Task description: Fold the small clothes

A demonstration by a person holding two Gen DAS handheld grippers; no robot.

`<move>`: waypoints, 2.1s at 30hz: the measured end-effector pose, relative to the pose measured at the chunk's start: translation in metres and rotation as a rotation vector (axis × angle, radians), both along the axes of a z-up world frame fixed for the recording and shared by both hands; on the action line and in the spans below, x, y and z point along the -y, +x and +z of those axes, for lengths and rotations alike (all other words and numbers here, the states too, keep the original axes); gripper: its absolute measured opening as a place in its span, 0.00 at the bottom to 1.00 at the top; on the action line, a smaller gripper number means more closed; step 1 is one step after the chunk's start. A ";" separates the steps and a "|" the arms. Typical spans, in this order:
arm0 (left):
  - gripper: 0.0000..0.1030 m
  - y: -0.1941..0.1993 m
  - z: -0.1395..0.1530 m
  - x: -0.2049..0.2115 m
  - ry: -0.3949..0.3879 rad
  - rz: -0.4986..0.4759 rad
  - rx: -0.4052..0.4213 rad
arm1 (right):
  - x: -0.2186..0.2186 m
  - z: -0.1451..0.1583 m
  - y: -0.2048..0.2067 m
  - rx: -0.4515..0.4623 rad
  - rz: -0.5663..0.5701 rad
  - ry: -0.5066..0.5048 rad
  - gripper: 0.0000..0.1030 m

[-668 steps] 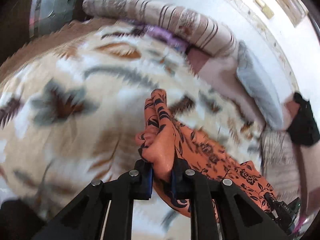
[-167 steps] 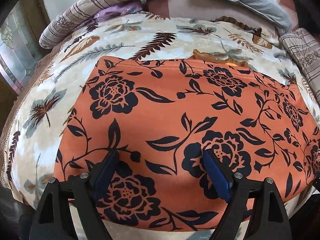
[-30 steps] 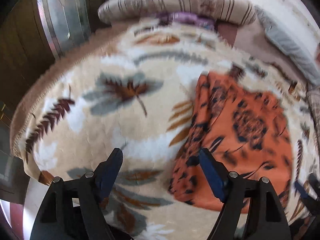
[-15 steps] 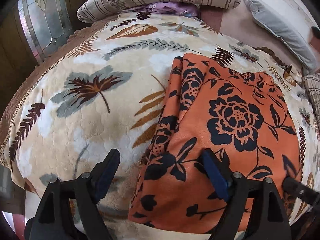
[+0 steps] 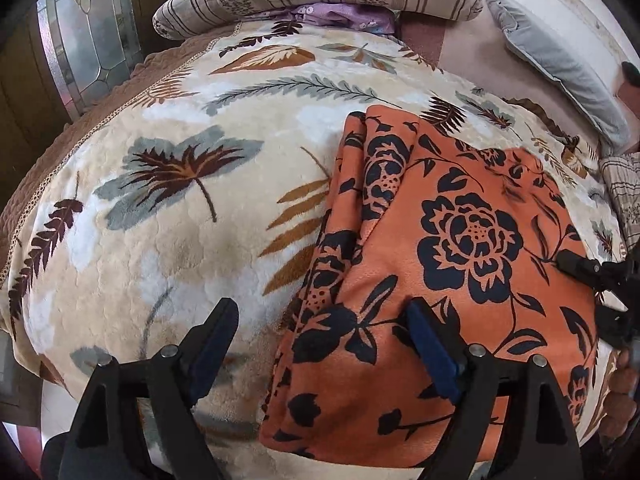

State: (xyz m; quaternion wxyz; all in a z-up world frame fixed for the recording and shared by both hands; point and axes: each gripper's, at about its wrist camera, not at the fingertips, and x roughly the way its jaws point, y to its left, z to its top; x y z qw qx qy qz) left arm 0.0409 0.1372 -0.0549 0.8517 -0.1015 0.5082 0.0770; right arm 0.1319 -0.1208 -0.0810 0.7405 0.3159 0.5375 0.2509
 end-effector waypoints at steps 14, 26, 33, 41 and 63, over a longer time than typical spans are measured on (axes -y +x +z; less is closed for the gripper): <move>0.87 -0.002 0.027 -0.030 -0.173 0.025 0.085 | 0.003 0.012 -0.033 0.042 -0.033 -0.053 0.69; 0.85 0.050 -0.025 -0.039 -0.477 -0.127 -0.095 | -0.009 -0.004 -0.024 0.014 0.050 -0.066 0.62; 0.35 0.050 -0.008 -0.015 -0.524 -0.188 -0.070 | -0.022 0.030 -0.020 0.121 0.150 -0.154 0.30; 0.35 0.081 0.050 0.054 -0.518 -0.249 0.091 | 0.045 0.100 0.012 0.264 0.101 -0.156 0.30; 0.66 0.050 0.036 0.104 -0.038 -0.232 0.052 | 0.055 0.043 -0.036 0.251 -0.047 -0.449 0.70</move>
